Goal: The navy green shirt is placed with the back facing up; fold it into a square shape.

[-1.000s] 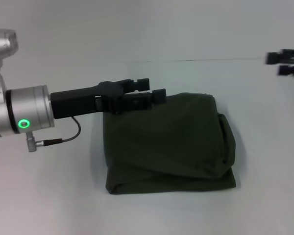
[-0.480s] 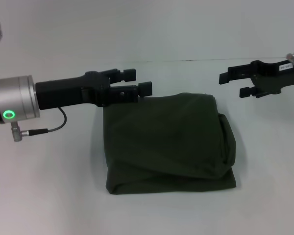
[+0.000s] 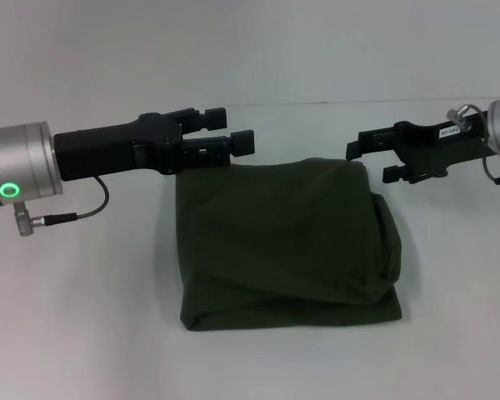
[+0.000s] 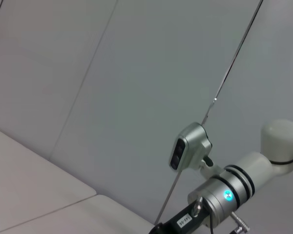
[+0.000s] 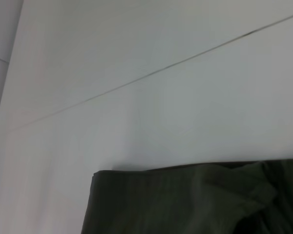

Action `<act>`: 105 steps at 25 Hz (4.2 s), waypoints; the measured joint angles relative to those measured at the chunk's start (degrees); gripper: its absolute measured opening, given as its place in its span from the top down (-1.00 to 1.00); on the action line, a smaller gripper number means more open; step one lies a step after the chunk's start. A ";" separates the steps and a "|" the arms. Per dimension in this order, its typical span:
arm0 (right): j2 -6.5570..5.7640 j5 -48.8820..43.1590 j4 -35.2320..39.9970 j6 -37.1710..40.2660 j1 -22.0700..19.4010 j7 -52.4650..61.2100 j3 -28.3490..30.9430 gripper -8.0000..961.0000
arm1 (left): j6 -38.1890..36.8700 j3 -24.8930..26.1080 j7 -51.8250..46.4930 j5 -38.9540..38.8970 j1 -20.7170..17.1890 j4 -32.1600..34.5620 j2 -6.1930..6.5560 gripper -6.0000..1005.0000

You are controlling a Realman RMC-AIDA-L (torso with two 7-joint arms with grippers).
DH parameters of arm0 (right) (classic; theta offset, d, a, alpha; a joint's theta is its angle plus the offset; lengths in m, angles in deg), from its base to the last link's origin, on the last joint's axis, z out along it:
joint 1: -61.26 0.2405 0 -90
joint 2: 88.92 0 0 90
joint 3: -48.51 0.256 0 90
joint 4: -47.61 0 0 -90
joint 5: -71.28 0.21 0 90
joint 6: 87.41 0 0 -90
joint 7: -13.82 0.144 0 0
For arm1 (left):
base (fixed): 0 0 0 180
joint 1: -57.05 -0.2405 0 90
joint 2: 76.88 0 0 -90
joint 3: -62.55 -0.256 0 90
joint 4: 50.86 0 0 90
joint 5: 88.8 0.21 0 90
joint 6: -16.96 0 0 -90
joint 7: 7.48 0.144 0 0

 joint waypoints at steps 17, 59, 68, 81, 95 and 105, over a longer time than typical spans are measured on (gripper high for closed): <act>5.87 0.10 -0.22 -11.31 1.08 -4.84 -0.05 -0.96 | -1.10 1.12 0.68 -1.15 -0.87 0.00 -0.34 -0.88; 1.84 -5.83 10.17 29.37 0.42 -25.22 -8.61 -0.96 | -9.75 3.28 -7.54 5.05 -6.80 -0.36 6.29 -0.88; 4.66 -7.82 11.34 25.82 2.02 -31.66 -11.39 -0.96 | -9.74 4.50 -8.08 5.06 -6.16 -0.19 6.10 -0.88; 6.19 -14.15 12.41 24.07 2.15 -31.49 -14.68 -0.96 | -9.12 4.56 -9.01 4.84 -5.38 -0.03 6.01 -0.88; 2.60 -9.51 18.63 31.83 0.76 -33.20 -3.81 -0.95 | -9.17 4.56 -9.25 4.80 -4.89 0.00 6.43 -0.88; 8.46 -5.75 15.36 27.24 4.87 -37.59 -6.74 -0.91 | -10.61 5.18 -11.21 6.58 -6.28 -0.48 8.63 -0.88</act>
